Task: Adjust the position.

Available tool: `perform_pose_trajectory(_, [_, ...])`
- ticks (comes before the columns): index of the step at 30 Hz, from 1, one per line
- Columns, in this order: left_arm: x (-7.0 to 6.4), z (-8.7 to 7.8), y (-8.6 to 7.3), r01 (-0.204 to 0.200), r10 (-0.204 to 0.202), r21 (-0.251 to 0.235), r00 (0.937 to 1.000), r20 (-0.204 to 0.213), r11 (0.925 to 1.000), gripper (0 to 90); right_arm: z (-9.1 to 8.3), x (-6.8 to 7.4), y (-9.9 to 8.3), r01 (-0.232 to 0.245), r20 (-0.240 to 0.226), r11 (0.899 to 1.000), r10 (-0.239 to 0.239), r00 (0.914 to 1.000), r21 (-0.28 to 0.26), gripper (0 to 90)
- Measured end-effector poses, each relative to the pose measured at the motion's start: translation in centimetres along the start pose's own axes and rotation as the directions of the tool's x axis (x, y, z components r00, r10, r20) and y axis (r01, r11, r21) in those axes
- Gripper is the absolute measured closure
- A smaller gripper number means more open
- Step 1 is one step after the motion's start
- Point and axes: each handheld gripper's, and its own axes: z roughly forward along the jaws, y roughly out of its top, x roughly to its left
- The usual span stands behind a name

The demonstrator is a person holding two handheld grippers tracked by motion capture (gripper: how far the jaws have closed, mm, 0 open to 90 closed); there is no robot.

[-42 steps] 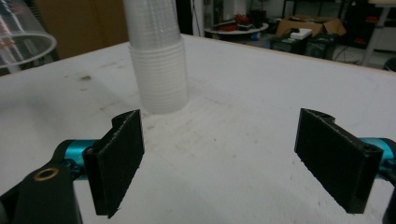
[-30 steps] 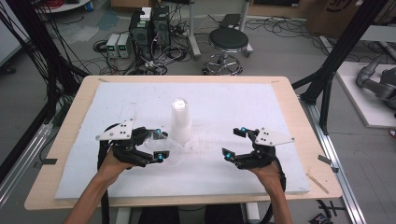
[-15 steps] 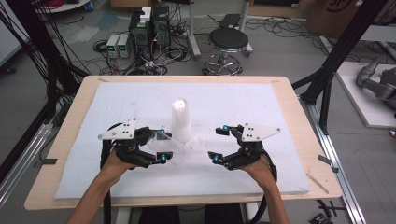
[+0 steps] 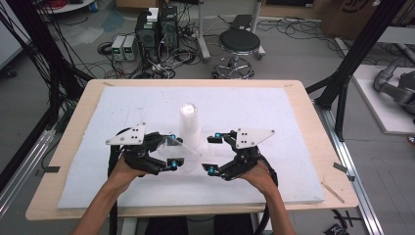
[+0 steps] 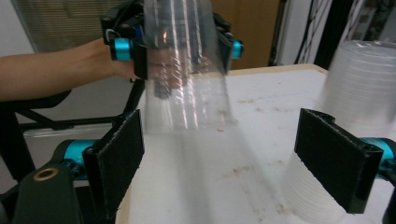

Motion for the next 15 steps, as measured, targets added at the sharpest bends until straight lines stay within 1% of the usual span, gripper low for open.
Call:
perform_pose_trajectory(3, [0.0, 0.4, 0.1, 0.001, -0.001, -0.002, 1.0000, 0.004, 1.0000, 35.8, 0.9, 0.3, 0.3, 0.005, -0.024, 1.000, -0.005, 0.9997, 0.002, 15.8])
perform_pose_trajectory(4, [0.0, 0.5, 0.1, 0.001, -0.001, -0.001, 1.0000, 0.006, 1.0000, 35.8, 1.5, 0.4, 0.4, 0.009, -0.033, 1.000, -0.009, 0.9994, 0.010, 15.8])
perform_pose_trajectory(5, [0.0, 0.6, 0.2, -0.002, 0.002, 0.001, 1.0000, 0.008, 1.0000, 35.8, 1.5, 0.4, 0.4, 0.009, -0.033, 1.000, -0.009, 0.9994, 0.010, 15.8])
perform_pose_trajectory(7, [0.0, 0.9, 0.3, -0.003, 0.003, -0.004, 0.9999, 0.013, 1.0000, 35.8, 2.1, 0.5, 0.5, 0.018, -0.044, 1.000, -0.017, 0.9989, 0.018, 15.8])
perform_pose_trajectory(9, [-0.1, 1.1, 0.5, -0.004, 0.004, -0.008, 0.9998, 0.019, 1.0000, 35.8, 2.6, 0.6, 0.5, 0.017, -0.051, 1.000, -0.016, 0.9986, 0.026, 15.8])
perform_pose_trajectory(15, [-0.2, 1.7, 0.7, -0.008, 0.008, -0.007, 0.9995, 0.031, 0.9999, 35.8, 3.2, 0.9, 0.6, 0.033, -0.052, 0.999, -0.032, 0.9981, 0.026, 15.9])
